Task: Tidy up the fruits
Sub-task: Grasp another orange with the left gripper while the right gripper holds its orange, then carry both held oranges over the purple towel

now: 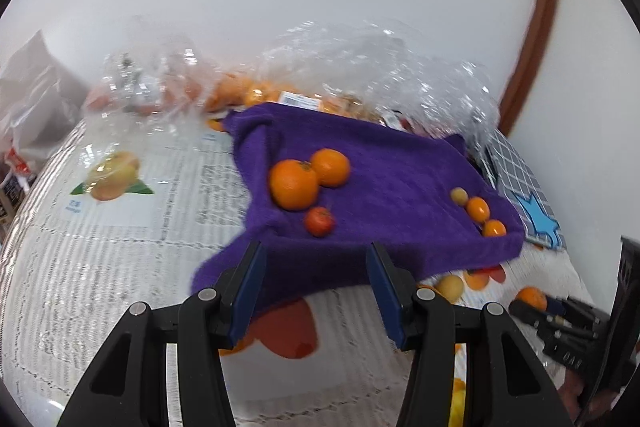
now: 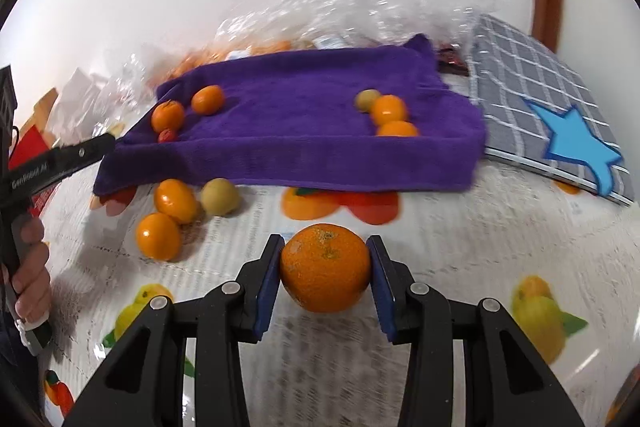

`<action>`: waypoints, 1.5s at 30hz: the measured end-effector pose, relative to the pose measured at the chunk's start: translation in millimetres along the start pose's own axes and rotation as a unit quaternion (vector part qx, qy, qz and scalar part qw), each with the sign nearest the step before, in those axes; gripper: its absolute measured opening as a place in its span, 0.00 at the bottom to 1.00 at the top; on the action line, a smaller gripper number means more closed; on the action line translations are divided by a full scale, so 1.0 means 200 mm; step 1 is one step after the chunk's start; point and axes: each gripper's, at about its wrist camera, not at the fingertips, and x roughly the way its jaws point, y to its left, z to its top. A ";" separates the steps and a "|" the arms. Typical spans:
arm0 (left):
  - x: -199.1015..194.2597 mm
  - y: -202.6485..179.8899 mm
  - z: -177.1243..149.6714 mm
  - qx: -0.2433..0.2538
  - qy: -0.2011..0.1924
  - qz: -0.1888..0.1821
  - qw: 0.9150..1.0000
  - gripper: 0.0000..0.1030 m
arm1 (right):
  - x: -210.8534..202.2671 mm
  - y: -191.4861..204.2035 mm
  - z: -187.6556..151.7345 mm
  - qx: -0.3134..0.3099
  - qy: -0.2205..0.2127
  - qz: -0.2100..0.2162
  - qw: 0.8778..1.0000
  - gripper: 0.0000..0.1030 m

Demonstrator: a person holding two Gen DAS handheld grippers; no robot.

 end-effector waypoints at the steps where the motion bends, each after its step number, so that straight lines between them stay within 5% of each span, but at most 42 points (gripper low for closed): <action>1: 0.01 -0.02 -0.01 0.006 0.004 -0.002 1.000 0.49 | -0.01 -0.02 -0.01 -0.002 -0.003 -0.008 1.000 0.40; 11: 0.03 -0.15 -0.07 0.045 0.027 -0.034 0.998 0.57 | -0.05 -0.22 -0.04 0.027 -0.004 -0.035 0.999 0.40; 19: 0.03 -0.22 -0.11 0.061 0.055 -0.110 0.991 0.57 | -0.04 -0.18 -0.04 0.014 -0.005 -0.040 0.999 0.40; 29: 0.11 -0.37 -0.20 0.097 0.116 -0.121 0.981 0.56 | -0.04 -0.21 -0.04 0.027 -0.009 -0.023 0.999 0.40; 32: 0.15 -0.37 -0.20 0.092 0.128 -0.114 0.981 0.45 | -0.05 -0.21 -0.04 0.025 -0.011 -0.024 0.999 0.40; 35: 0.15 -0.36 -0.20 0.088 0.129 -0.108 0.982 0.32 | -0.05 -0.21 -0.05 0.027 -0.011 -0.023 0.999 0.40; 45: 0.03 -0.27 -0.14 0.051 0.053 -0.110 0.991 0.32 | -0.06 -0.21 -0.05 0.038 -0.016 -0.019 0.999 0.40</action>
